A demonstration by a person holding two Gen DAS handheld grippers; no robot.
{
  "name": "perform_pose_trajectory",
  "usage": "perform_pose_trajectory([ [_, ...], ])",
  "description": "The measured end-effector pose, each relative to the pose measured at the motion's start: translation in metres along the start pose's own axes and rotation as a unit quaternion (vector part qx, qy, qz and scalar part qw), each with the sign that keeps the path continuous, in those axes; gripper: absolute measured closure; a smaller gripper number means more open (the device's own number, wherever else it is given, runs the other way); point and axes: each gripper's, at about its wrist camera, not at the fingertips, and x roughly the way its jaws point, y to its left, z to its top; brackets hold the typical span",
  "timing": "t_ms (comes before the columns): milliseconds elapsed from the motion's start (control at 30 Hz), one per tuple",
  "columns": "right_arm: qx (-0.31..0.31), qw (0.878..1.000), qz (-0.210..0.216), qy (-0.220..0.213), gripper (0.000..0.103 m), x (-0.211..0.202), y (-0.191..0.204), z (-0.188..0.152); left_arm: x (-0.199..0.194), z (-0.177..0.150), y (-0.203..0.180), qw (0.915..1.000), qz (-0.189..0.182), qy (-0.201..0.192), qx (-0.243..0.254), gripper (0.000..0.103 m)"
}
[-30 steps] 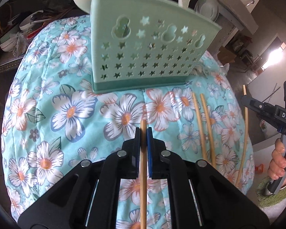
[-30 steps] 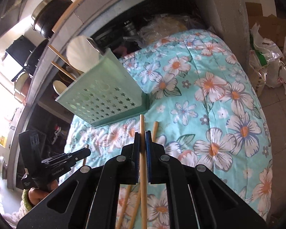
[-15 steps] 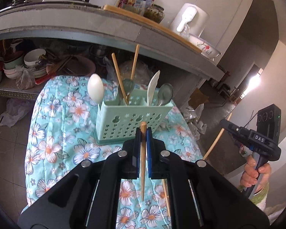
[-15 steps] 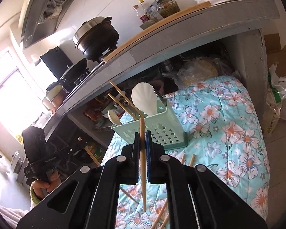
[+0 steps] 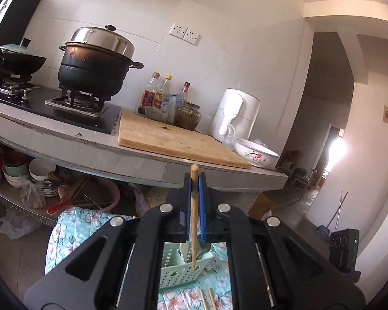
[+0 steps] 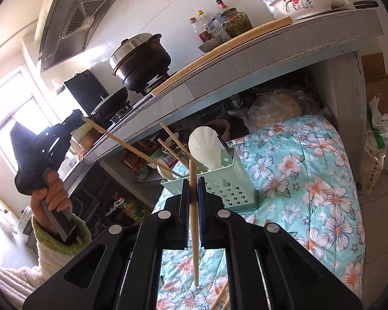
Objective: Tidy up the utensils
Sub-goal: 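Drop the chopstick into the holder with the left tool while the right tool carries one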
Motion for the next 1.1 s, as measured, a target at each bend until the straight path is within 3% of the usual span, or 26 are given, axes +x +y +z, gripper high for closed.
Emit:
perform_pose_trajectory([
  [200,0.003,1.0,0.0,0.003,0.097,0.001,-0.003,-0.001,0.037,-0.001,0.008,0.9988,0.041,-0.016,0.02,0.098],
  [500,0.007,1.0,0.002,0.012,0.097,0.007,-0.007,-0.001,0.082,-0.037,0.033,0.998,0.061,0.016,0.003,0.098],
  [933,0.002,1.0,-0.004,0.018,0.097,0.012,-0.003,-0.001,0.11,-0.086,0.062,0.9933,0.033,0.098,-0.052,0.098],
  [1000,0.001,1.0,-0.006,0.017,0.097,0.011,-0.001,-0.001,0.107,-0.088,0.064,0.9927,0.026,0.103,-0.056,0.094],
  [1100,-0.003,1.0,-0.009,0.016,0.097,0.011,0.002,0.0,0.098,-0.086,0.065,0.9932,0.022,0.1,-0.056,0.078],
])
